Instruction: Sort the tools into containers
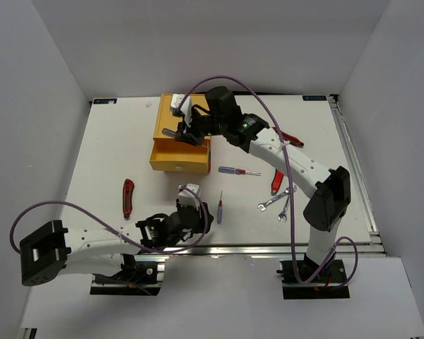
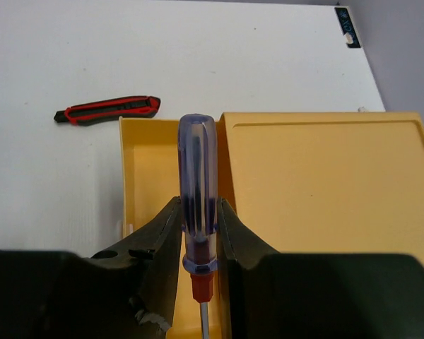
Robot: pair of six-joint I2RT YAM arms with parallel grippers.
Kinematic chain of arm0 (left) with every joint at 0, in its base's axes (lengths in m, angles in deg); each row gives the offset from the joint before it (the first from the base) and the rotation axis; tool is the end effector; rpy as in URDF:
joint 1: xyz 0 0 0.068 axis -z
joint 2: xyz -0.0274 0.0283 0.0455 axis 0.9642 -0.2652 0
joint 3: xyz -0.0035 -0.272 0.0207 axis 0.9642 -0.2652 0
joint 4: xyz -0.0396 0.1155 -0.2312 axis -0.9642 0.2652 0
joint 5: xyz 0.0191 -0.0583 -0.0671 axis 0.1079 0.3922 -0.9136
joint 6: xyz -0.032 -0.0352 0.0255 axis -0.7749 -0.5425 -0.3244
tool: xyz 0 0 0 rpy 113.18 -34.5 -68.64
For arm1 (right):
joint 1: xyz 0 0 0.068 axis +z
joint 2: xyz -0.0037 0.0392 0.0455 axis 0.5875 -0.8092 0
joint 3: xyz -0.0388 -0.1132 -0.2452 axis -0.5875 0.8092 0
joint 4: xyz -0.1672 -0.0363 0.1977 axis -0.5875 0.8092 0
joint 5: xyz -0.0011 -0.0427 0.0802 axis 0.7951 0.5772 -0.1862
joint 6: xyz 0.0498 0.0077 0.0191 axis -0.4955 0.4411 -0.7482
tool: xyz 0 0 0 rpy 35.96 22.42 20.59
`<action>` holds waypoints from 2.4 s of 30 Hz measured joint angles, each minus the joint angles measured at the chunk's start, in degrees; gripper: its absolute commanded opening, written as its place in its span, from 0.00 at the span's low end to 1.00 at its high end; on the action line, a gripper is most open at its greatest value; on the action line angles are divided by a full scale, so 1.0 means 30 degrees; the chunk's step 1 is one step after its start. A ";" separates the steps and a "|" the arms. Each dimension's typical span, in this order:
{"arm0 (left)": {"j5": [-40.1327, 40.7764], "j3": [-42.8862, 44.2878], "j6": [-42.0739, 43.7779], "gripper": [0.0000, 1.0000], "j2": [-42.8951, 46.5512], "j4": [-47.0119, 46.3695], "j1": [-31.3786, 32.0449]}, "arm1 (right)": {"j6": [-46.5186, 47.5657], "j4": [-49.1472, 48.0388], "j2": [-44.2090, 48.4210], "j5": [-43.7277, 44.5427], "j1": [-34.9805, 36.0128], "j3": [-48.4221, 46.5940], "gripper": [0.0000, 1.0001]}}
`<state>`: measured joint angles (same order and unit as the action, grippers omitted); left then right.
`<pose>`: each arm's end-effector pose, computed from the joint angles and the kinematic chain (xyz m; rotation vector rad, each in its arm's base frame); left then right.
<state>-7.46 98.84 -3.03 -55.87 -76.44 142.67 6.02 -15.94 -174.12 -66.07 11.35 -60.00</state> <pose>0.0931 -0.1836 0.1799 0.2202 2.1548 -0.5518 0.2848 0.3318 0.3952 -1.3699 1.3547 0.6902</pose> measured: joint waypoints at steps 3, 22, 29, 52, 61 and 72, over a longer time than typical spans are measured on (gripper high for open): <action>0.0277 0.0495 0.0510 0.66 -0.0743 -0.0401 0.0117 | 0.0058 0.0066 0.0029 -0.0117 0.0029 0.0466 0.35; -0.0051 0.3228 0.1996 0.67 -0.4422 -0.0845 0.0109 | -0.0663 0.0182 0.0845 -0.0867 -0.0168 0.0539 0.41; 0.0175 0.6076 0.2091 0.67 -0.7876 0.1071 0.0109 | -0.1377 -0.0197 0.5275 -0.1486 -0.2543 0.3082 0.42; -0.1209 1.1460 0.1785 0.10 -1.3850 0.5595 -0.1173 | -0.2637 -0.0583 1.1446 -0.2521 -0.8852 1.1540 0.43; -0.2623 1.2757 0.4313 0.00 -1.1468 0.7606 -0.1370 | -0.2637 -0.0539 1.2050 -0.2601 -0.9996 1.2327 0.43; -0.4036 1.7996 0.8349 0.01 -0.1727 1.0375 -0.6951 | -0.2361 -0.0685 1.2641 -0.2856 -1.0754 1.3180 0.45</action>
<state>-19.57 152.83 22.01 -61.05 -45.32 121.82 -1.06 -17.99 -136.19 -74.64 -20.91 -20.46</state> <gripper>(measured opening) 0.156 0.447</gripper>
